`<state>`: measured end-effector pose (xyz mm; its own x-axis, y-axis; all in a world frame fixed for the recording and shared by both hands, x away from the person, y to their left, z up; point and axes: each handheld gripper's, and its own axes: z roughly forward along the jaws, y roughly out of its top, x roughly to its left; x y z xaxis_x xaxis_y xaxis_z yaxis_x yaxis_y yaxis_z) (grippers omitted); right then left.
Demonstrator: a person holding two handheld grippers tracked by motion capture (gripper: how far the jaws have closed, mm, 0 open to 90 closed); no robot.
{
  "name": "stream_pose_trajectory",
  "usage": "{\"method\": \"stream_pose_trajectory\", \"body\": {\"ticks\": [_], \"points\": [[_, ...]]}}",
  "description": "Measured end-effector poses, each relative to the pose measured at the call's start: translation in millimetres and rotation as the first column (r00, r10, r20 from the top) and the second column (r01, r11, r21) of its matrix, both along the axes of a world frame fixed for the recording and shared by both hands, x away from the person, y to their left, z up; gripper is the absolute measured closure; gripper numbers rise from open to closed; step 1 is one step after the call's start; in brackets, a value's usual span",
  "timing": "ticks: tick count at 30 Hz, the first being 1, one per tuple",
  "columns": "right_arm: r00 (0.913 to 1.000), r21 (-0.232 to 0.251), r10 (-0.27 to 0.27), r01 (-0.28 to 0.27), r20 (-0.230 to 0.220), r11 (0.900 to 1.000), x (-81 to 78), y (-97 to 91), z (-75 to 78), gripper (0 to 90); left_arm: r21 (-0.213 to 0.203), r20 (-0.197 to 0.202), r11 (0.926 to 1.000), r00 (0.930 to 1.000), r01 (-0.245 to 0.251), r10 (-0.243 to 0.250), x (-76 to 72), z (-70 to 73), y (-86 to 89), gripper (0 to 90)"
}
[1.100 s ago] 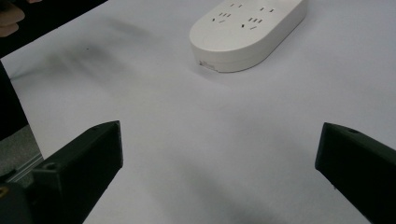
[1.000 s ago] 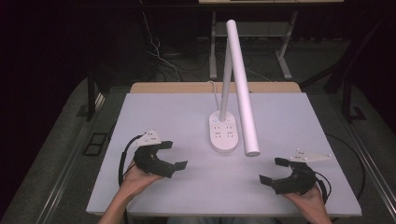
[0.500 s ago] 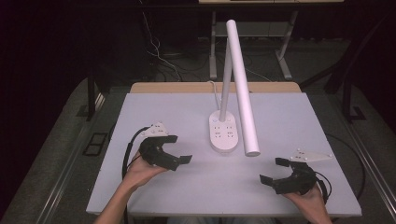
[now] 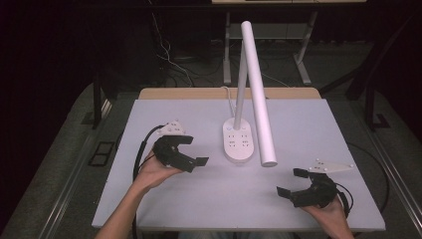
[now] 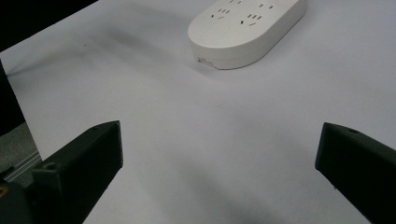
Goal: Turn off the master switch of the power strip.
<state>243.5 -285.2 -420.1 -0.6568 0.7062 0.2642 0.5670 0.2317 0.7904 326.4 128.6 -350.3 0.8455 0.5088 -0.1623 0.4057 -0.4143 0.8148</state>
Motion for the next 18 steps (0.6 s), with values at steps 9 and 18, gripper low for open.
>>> {"method": "stream_pose_trajectory", "body": {"ticks": [9, 18], "points": [[1.0, 0.001, -0.001, 0.001, -0.007, 1.0, -0.4, 0.2, 0.2, 0.1, 0.029, -0.001, 0.9995, 0.9999, 0.014, -0.014, 11.1, 6.0, -7.1, 4.9], [1.0, -0.008, 0.0, 0.0, 0.0, 1.0, 0.5, 0.4, -0.5, 0.1, 0.035, -0.003, 0.9994, 1.0, 0.004, -0.004, 25.5, 10.3, -13.4, 5.2]]}}
